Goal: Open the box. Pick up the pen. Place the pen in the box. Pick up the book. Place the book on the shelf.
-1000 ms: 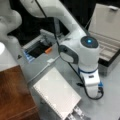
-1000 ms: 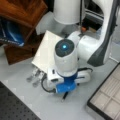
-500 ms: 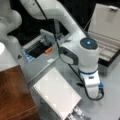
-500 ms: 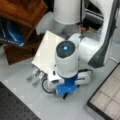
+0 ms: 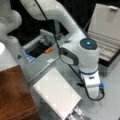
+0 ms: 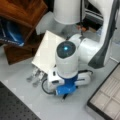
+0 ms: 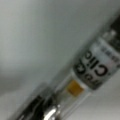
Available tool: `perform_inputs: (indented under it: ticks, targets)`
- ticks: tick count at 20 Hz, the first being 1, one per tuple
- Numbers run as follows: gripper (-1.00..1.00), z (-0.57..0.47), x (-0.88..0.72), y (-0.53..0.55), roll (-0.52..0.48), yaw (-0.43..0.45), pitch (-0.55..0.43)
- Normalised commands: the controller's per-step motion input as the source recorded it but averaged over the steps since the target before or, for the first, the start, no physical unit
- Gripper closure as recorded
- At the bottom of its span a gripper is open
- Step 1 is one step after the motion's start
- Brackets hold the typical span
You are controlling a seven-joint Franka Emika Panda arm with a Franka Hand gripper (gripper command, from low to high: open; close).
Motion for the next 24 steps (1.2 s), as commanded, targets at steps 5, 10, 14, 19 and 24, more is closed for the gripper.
perform_inputs:
  ticks: [5, 10, 14, 19, 24]
  targets:
    - [1.00, -0.13, -0.11, 0.11, -0.112, 0.087, -0.103]
    - [1.00, -0.11, -0.17, 0.14, -0.099, 0.076, -0.045]
    - [1.00, -0.07, -0.23, 0.16, -0.119, -0.003, 0.019]
    - [1.00, 0.06, -0.27, 0.16, -0.143, -0.102, 0.024]
    - [1.00, 0.31, -0.34, 0.15, -0.216, -0.232, 0.034]
